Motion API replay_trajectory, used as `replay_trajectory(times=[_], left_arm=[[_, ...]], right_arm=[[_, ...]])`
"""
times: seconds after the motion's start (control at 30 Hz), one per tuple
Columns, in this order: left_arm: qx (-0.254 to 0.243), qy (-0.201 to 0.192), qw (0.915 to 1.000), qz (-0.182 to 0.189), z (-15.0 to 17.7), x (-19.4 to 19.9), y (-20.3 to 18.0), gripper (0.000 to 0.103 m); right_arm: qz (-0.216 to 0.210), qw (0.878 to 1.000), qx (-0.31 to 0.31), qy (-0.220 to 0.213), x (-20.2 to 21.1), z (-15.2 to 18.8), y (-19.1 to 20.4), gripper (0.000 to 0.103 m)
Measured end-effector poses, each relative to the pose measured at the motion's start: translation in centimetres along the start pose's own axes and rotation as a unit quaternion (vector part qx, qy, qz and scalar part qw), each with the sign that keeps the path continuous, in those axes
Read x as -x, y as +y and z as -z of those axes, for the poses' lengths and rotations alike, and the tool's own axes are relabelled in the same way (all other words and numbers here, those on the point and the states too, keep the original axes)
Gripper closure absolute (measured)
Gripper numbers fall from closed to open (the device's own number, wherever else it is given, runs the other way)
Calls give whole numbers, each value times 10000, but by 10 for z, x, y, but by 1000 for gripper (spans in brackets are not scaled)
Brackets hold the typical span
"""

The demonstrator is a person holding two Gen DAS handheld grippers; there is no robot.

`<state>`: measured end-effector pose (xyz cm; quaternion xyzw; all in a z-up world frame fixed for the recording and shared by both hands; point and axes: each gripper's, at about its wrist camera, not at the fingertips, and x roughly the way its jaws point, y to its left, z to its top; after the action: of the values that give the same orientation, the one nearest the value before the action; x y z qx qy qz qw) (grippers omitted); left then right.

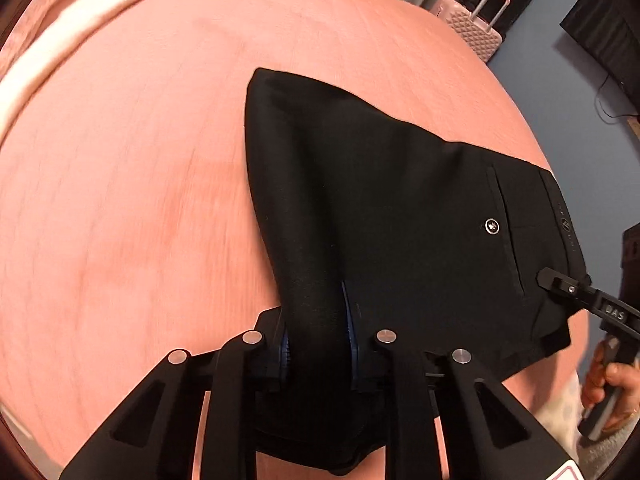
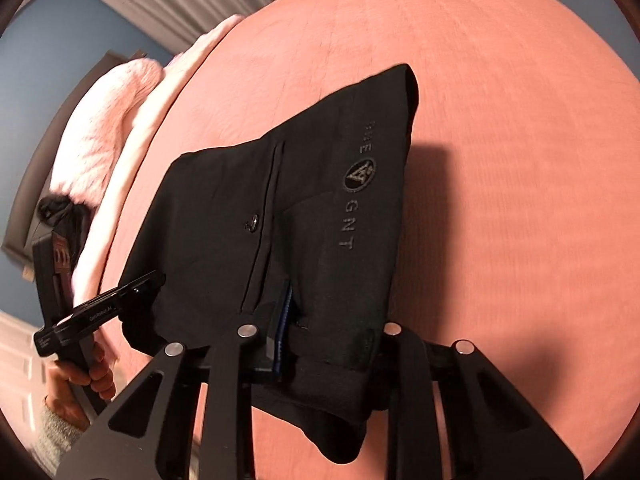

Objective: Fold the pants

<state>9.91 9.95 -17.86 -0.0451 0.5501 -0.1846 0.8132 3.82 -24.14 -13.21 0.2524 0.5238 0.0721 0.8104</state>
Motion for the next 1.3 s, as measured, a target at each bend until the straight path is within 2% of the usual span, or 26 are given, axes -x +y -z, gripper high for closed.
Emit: replay_trajectory(times=[0.07, 0.13, 0.17, 0.23, 0.27, 0.3, 0.37, 0.43, 0.47, 0.5, 0.53, 0.57, 0.63, 0.67, 0.7, 0.77, 0.8, 0.83, 0.93, 0.97, 1.03, 1.1, 1.17, 1.2, 1.23, 1.3], left_arm=[[38, 43, 9998, -165, 27, -2, 1, 77], [32, -220, 9989, -424, 36, 4, 1, 59], [68, -290, 9979, -569, 35, 10, 1, 59], [-45, -817, 9908, -1082, 21, 40, -7, 64], [-269, -1100, 9856, -1260, 9, 53, -18, 64], [-483, -1202, 9833, -1280, -3, 58, -29, 63], [-733, -1261, 9820, -1197, -25, 50, -52, 62], [-942, -945, 9838, -1198, -50, 10, -71, 60], [-926, -526, 9857, -1306, -61, -27, -72, 59], [-864, -267, 9855, -1433, -58, -46, -61, 57], [-803, -194, 9867, -1397, -58, -57, -55, 57], [-718, -351, 9871, -1385, -61, -48, -56, 57], [-724, -616, 9872, -1282, -68, -26, -64, 58], [-727, -740, 9866, -1260, -69, -22, -66, 58], [-780, -692, 9854, -1347, -72, -27, -68, 58], [-888, -299, 9833, -1557, -78, -57, -76, 56], [-808, -352, 9839, -1554, -82, -60, -81, 57], [-754, -451, 9846, -1510, -81, -51, -84, 57], [-655, -724, 9836, -1518, -68, -31, -89, 57], [-565, -727, 9836, -1548, -58, -25, -85, 56], [-288, -738, 9862, -1454, -32, -11, -71, 38], [-116, -676, 9873, -1429, -7, -1, -51, 35], [-30, -488, 9899, -1334, 8, 2, -44, 31], [9, -356, 9920, -1208, 19, 1, -41, 25], [39, -263, 9936, -1093, 28, 0, -37, 23], [149, -2, 9966, -811, 42, -9, -31, 18]], right_arm=[[35, 9999, 44, 139, -4, 29, -8, 67], [-70, 10000, -62, 31, -5, 39, -18, 64], [-74, 9996, -266, -55, 4, 38, -24, 62], [313, 9964, -446, -655, 41, 31, -24, 62], [464, 9943, -222, -938, 56, 25, -15, 65], [536, 9924, 209, -1090, 67, 14, 4, 66], [381, 9915, 786, -965, 57, -8, 38, 70], [292, 9893, 1188, -796, 31, -22, 59, 70], [332, 9883, 1346, -633, 6, -31, 64, 72], [433, 9885, 1390, -407, -19, -38, 60, 72], [653, 9897, 1274, -20, -49, -45, 46, 83], [662, 9920, 1065, 110, -56, -46, 27, 85], [514, 9966, 598, -252, -32, -57, 21, 82], [443, 9958, 614, -513, -18, -59, 25, 83], [378, 9943, 753, -651, -13, -61, 29, 84], [1064, 9878, 1132, -61, -44, -64, 21, 85], [1023, 9891, 1060, 2, -48, -65, 15, 85], [892, 9923, 839, -185, -36, -65, 14, 84], [942, 9891, 853, -746, 11, -45, 15, 82], [1143, 9873, 924, -604, 17, -33, 8, 81], [1231, 9880, 755, -553, 29, -16, -6, 81], [1166, 9911, 431, -484, 41, 2, -24, 80], [1081, 9935, 109, -334, 48, 22, -45, 74], [862, 9958, -13, -294, 51, 31, -55, 70], [698, 9971, -40, -305, 51, 35, -52, 60], [535, 9978, 61, -374, 54, 40, -53, 56]])
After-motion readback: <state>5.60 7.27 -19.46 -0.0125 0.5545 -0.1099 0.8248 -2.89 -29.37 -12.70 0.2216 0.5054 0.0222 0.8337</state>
